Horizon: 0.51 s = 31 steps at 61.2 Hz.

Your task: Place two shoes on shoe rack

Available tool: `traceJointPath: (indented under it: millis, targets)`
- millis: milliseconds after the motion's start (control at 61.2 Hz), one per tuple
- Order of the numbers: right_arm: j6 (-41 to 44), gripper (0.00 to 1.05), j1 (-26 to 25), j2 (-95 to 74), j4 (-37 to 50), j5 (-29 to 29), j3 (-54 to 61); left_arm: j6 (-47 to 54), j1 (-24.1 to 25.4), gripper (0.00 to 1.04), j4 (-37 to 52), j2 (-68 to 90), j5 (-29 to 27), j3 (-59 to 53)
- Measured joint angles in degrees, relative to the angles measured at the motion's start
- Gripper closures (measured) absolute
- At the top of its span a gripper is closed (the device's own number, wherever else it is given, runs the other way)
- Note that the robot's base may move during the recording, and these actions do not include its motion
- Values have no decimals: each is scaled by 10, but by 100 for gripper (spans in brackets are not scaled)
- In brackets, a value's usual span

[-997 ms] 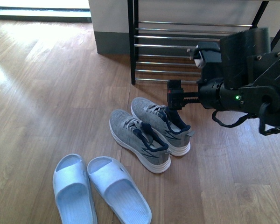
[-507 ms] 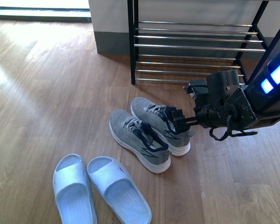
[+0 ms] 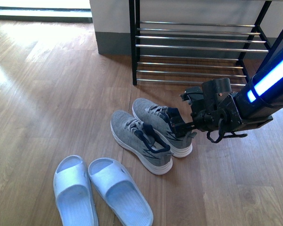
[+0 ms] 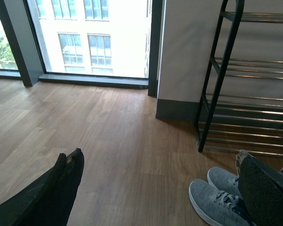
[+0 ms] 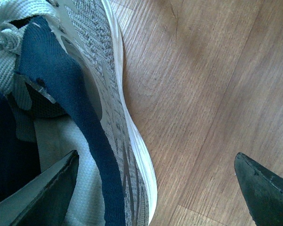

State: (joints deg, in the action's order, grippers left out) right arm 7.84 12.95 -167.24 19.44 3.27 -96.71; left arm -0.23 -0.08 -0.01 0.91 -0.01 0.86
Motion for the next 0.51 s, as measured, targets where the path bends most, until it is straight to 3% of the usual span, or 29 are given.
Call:
traceJointPath:
  millis: [360, 507]
  targets:
    - [32, 61, 10, -12, -44, 33, -28, 0, 0, 9, 0, 0, 0, 0]
    - [39, 93, 17, -12, -42, 40, -24, 0, 0, 9, 0, 0, 0, 0]
